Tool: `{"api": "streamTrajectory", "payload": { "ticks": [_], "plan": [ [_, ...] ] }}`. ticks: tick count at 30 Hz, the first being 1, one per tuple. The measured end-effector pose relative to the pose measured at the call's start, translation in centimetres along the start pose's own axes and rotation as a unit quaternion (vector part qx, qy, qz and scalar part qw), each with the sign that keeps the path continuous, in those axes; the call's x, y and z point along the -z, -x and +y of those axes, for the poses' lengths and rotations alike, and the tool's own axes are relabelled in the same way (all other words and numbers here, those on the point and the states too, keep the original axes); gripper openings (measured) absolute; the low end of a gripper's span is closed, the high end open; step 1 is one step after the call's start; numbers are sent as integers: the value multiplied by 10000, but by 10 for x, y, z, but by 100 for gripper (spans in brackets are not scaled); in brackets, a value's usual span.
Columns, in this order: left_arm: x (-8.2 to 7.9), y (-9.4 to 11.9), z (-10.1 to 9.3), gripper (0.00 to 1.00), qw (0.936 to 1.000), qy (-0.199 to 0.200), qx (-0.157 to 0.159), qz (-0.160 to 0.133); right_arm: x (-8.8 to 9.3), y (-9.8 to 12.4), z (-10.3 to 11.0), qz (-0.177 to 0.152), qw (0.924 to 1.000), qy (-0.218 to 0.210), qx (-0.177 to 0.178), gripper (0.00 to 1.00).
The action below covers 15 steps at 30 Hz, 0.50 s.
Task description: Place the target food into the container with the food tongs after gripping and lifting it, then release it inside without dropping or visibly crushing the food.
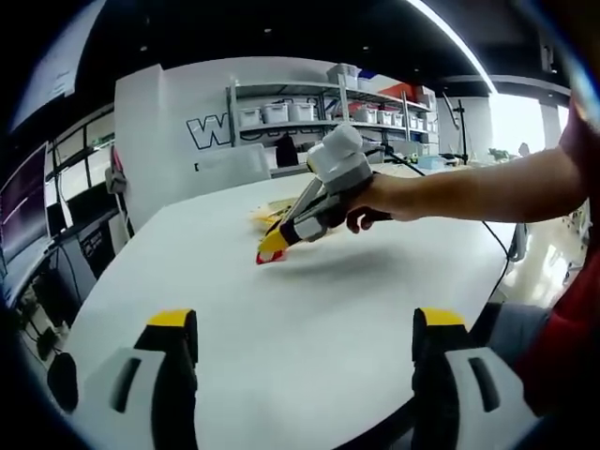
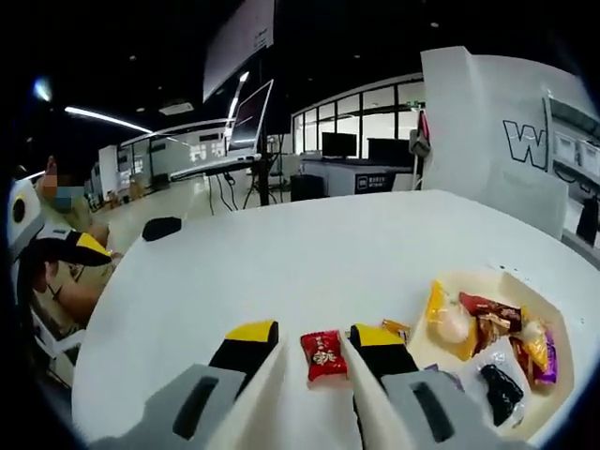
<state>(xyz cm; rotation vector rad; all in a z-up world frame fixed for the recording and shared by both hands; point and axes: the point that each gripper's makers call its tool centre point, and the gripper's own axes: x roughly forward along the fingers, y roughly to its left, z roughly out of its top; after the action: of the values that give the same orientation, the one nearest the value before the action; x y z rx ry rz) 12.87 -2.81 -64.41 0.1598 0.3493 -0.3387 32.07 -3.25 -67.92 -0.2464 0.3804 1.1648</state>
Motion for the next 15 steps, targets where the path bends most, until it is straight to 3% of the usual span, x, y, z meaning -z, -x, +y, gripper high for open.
{"api": "streamTrajectory", "payload": {
  "ticks": [5, 7, 15],
  "plan": [
    [0, 2, 3, 92, 10000, 5, -28, 2, 10, -2, -3, 158, 9998, -78, 59, 25],
    [0, 2, 3, 92, 10000, 4, -31, 4, 8, 0, -3, 96, 9996, -261, 83, 24],
    [1, 3, 1, 92, 10000, -1, -18, 12, 9, 0, -4, 139, 9992, -313, 201, 18]
  ]
}}
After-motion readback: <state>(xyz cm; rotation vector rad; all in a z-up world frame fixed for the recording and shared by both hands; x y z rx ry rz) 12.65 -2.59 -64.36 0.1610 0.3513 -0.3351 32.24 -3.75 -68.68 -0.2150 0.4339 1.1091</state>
